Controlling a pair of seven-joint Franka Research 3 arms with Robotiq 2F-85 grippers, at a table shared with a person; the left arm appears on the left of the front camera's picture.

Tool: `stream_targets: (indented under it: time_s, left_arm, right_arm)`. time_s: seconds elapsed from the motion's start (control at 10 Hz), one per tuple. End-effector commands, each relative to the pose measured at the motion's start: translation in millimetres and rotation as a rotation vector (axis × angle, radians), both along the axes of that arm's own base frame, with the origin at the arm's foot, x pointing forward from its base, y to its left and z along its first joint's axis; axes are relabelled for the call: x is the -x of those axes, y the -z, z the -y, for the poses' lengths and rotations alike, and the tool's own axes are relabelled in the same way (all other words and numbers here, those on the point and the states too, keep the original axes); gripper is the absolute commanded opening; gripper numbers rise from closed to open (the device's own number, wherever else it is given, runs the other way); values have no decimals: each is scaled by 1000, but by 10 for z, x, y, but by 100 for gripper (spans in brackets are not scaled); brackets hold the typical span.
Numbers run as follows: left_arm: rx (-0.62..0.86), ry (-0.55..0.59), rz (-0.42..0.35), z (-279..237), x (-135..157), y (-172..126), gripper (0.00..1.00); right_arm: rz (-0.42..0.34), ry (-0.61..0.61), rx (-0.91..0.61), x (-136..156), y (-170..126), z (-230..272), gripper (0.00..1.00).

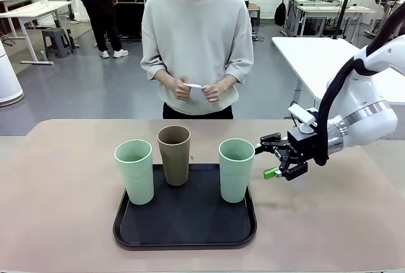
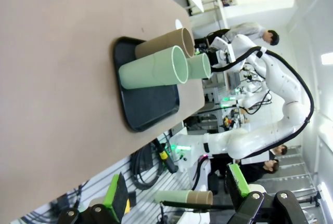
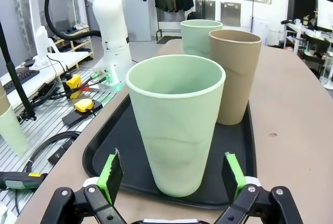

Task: Place coasters on the table and set cups on them.
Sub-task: Pick up one Reusable plastic cup and place it on a coaster set by the human.

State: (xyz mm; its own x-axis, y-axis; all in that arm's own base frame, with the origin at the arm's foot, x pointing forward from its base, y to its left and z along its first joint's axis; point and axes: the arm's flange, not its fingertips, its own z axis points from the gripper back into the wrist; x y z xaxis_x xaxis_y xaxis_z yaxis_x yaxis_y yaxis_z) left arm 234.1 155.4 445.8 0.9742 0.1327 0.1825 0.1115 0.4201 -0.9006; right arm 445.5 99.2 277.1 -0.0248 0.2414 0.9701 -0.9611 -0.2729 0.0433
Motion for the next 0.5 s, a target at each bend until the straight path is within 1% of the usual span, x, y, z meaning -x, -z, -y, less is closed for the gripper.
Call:
stream_targets:
  time_s: [0.0, 0.4]
  left_arm:
    - [3, -7, 11, -17, 2, -2, 100]
    - [3, -7, 11, -17, 2, -2, 100]
  right_arm:
    - [-27, 16, 10, -86, 16, -156, 100]
    - [-33, 1, 16, -98, 76, -304, 100]
